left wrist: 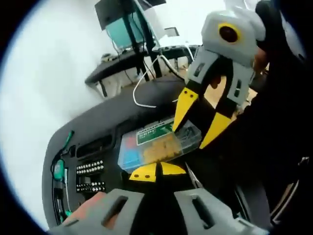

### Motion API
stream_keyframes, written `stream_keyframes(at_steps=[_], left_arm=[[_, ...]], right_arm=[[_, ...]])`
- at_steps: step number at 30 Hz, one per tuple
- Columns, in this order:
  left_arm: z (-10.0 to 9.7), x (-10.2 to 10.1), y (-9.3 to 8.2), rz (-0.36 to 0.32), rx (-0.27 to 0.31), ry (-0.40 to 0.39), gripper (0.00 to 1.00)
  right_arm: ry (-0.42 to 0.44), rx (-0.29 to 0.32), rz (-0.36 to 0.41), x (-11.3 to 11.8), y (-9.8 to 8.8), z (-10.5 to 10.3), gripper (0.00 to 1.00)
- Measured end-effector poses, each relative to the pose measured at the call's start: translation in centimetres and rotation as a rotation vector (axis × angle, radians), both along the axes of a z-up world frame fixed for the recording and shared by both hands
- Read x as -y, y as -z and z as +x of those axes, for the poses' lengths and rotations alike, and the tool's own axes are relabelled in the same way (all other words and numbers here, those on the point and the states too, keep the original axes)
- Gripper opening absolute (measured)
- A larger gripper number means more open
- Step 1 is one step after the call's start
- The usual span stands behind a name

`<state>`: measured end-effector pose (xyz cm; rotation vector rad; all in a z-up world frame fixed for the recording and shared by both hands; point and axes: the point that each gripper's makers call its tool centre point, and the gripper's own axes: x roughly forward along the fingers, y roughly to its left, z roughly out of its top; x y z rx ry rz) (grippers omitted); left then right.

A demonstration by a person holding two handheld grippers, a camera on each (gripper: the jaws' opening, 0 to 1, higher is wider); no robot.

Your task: Pick up the tools and put them into their designated positions in the toolbox.

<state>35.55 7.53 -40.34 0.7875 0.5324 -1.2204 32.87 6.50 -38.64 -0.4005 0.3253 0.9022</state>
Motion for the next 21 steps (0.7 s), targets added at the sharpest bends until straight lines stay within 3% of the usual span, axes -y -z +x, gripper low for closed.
stream_keyframes(at_steps=[3, 4, 5, 6, 7, 8, 9, 11, 13, 14, 18, 19, 20, 21], left_arm=[[0.1, -0.1, 0.1, 0.031, -0.02, -0.008, 0.0], [0.1, -0.1, 0.1, 0.035, -0.026, -0.011, 0.0], [0.1, -0.1, 0.1, 0.039, -0.033, -0.016, 0.0], [0.0, -0.2, 0.1, 0.041, -0.032, -0.015, 0.0], [0.0, -0.2, 0.1, 0.043, -0.029, -0.011, 0.0], [0.1, -0.2, 0.2, 0.043, -0.029, -0.011, 0.0], [0.0, -0.2, 0.2, 0.045, -0.031, -0.012, 0.0], [0.1, -0.2, 0.3, 0.046, -0.041, -0.023, 0.0], [0.2, -0.2, 0.3, 0.052, -0.052, -0.034, 0.0], [0.1, -0.2, 0.3, 0.055, -0.054, -0.036, 0.0], [0.1, -0.3, 0.4, 0.05, -0.049, -0.043, 0.0], [0.4, -0.5, -0.1, 0.064, 0.075, 0.021, 0.0], [1.2, -0.9, -0.5, 0.097, 0.2, 0.072, 0.0], [1.6, -1.1, -1.1, 0.097, 0.265, 0.1, 0.0]], right_arm=[[-0.036, -0.009, -0.004, -0.4, -0.5, 0.2, 0.14], [-0.029, -0.05, 0.06, -0.9, -1.1, 0.0, 0.08], [-0.006, -0.003, 0.08, -0.9, -1.8, 0.5, 0.0], [-0.017, 0.121, 0.012, -0.9, -2.1, 1.2, 0.0], [-0.017, 0.142, -0.067, -0.6, -1.1, 1.7, 0.0], [-0.099, 0.185, -0.064, -1.6, -1.4, 1.5, 0.0], [-0.033, 0.058, -0.025, -1.8, -0.2, 1.4, 0.0], [-0.053, 0.063, -0.079, -1.6, -0.5, 1.8, 0.0], [-0.053, 0.015, -0.033, -1.5, -0.5, 1.9, 0.0], [-0.086, 0.029, -0.033, -1.4, -0.6, 1.9, 0.0], [-0.082, 0.041, -0.024, -1.4, -0.5, 2.0, 0.0], [-0.097, 0.089, -0.022, -1.7, -0.7, 2.2, 0.0], [-0.092, 0.077, -0.017, -1.6, -0.6, 2.0, 0.0], [-0.085, 0.066, -0.003, -1.5, -0.5, 2.0, 0.0]])
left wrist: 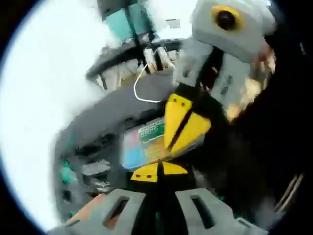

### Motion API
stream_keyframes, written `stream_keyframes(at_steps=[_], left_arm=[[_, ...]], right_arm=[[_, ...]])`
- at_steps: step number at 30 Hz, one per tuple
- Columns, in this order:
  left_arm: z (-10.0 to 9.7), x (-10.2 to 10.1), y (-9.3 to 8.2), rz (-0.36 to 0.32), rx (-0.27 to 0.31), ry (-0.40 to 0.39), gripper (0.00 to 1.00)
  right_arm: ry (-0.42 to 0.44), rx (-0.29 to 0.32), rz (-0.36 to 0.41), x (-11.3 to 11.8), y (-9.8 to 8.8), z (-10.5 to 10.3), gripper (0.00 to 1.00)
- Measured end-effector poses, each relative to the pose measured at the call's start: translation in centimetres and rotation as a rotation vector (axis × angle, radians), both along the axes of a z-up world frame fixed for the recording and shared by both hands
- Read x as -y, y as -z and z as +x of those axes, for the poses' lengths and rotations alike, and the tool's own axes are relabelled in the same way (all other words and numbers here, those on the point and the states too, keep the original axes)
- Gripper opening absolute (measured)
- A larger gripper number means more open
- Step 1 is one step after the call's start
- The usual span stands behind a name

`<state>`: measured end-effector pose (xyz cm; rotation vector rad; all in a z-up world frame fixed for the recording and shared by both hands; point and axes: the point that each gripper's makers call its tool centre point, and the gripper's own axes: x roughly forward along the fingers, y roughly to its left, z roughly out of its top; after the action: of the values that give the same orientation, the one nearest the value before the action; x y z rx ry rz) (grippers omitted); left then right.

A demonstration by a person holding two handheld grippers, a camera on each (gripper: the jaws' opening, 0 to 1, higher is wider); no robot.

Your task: Pick up the tools and put them into their designated positions in the toolbox.

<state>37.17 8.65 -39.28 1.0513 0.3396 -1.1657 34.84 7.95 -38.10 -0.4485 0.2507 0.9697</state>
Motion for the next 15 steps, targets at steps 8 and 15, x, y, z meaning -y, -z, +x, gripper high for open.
stream_keyframes(at_steps=[8, 15], left_arm=[[-0.5, 1.6, -0.9, -0.154, -0.04, 0.038, 0.0], [-0.2, 1.4, -0.8, -0.119, -0.05, -0.018, 0.0]], right_arm=[[0.015, -0.07, 0.098, 0.4, 0.0, -0.1, 0.0], [0.001, -0.094, 0.135, 0.3, 0.0, 0.0, 0.0]])
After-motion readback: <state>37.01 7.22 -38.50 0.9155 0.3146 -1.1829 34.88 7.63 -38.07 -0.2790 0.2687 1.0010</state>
